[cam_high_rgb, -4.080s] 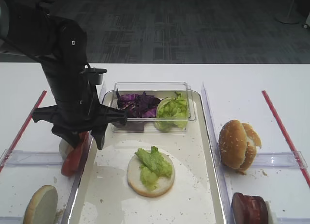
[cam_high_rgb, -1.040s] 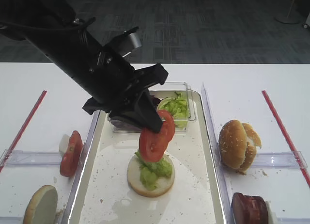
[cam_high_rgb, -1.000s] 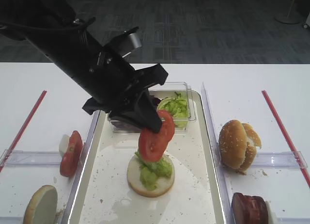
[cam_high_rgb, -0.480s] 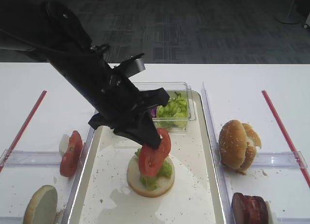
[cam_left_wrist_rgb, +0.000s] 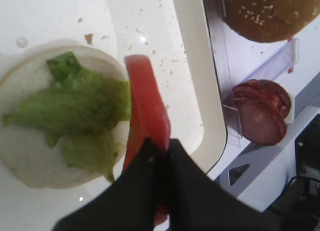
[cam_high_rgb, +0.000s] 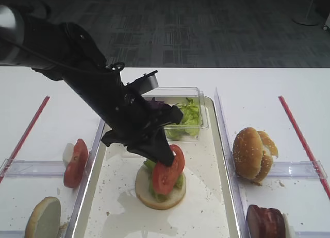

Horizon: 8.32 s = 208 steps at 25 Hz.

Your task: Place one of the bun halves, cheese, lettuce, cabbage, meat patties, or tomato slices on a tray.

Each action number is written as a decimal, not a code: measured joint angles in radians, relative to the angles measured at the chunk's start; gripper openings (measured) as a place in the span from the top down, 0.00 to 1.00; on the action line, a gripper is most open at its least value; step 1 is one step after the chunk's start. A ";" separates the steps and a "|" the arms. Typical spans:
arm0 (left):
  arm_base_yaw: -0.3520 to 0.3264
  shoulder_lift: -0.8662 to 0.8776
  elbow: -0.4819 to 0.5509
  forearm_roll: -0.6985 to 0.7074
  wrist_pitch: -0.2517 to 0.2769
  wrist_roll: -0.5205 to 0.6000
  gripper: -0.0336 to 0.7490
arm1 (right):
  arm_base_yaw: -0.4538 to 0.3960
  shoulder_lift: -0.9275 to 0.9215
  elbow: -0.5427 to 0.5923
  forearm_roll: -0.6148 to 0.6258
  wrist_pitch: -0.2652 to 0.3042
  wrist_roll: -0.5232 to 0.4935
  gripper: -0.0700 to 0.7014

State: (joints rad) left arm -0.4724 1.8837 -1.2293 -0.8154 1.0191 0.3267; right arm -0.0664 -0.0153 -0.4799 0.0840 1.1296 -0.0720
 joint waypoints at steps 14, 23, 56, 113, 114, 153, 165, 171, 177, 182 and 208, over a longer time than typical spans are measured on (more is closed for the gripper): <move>0.000 0.040 0.000 -0.004 -0.018 0.006 0.96 | 0.000 0.000 0.000 0.000 0.000 0.000 0.11; 0.000 0.040 0.000 0.011 -0.018 -0.004 0.95 | 0.000 0.000 0.000 0.000 0.000 0.000 0.11; 0.000 0.040 0.000 0.109 -0.023 -0.071 0.26 | 0.000 0.000 0.000 0.000 0.000 0.000 0.11; 0.028 -0.301 0.000 0.574 0.100 -0.354 0.26 | 0.000 0.000 0.000 0.000 0.000 0.006 0.11; 0.028 -0.301 0.000 0.621 0.117 -0.376 0.26 | 0.000 0.000 0.000 0.000 0.000 0.006 0.11; 0.465 -0.301 0.000 0.897 0.200 -0.409 0.26 | 0.000 0.000 0.000 0.000 0.000 0.006 0.11; 0.465 -0.521 0.160 0.901 0.200 -0.425 0.26 | 0.000 0.000 0.000 0.000 0.000 0.006 0.11; 0.465 -0.742 0.352 0.901 0.206 -0.440 0.26 | 0.000 0.000 0.000 0.000 0.000 0.006 0.11; 0.465 -0.973 0.525 0.901 0.210 -0.458 0.26 | 0.000 0.000 0.000 0.000 0.000 0.004 0.11; 0.465 -1.162 0.626 0.897 0.218 -0.462 0.26 | 0.000 0.000 0.000 0.000 0.000 0.002 0.11; 0.465 -1.848 0.697 0.891 0.251 -0.448 0.26 | 0.000 0.000 0.000 0.000 0.000 0.002 0.11</move>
State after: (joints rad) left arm -0.0076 0.0353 -0.5321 0.0753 1.2698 -0.1211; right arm -0.0664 -0.0153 -0.4799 0.0840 1.1296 -0.0700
